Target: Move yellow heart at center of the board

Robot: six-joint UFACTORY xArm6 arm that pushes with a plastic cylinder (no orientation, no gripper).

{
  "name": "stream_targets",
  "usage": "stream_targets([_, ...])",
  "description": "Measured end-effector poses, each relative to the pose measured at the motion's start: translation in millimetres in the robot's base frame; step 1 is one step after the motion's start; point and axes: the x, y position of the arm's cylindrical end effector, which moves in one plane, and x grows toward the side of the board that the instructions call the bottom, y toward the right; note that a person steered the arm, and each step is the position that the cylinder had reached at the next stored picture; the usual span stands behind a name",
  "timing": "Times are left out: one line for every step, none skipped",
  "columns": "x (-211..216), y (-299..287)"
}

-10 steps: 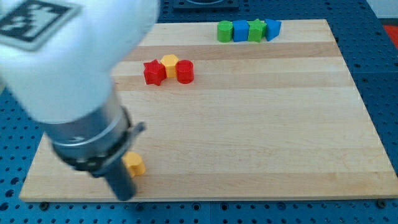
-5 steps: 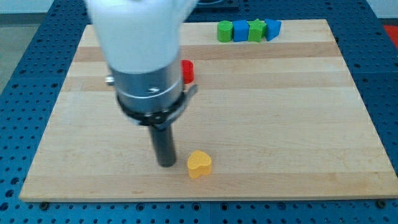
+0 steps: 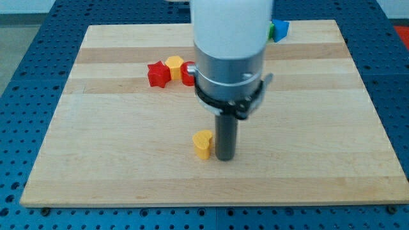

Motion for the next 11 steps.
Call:
stream_targets([37.5,-12.3])
stream_targets([25.6,-44.2])
stream_targets([-13.4,-38.5])
stream_targets([-31.5,-22.5])
stream_targets([-10.4,-30.0])
stream_targets([-18.6,-46.2])
stream_targets([-62.1,-42.8])
stream_targets([-91.4,-14.3])
stream_targets([-91.7,-10.6])
stream_targets([-106.0,-13.6])
stream_targets([-132.0,-13.8])
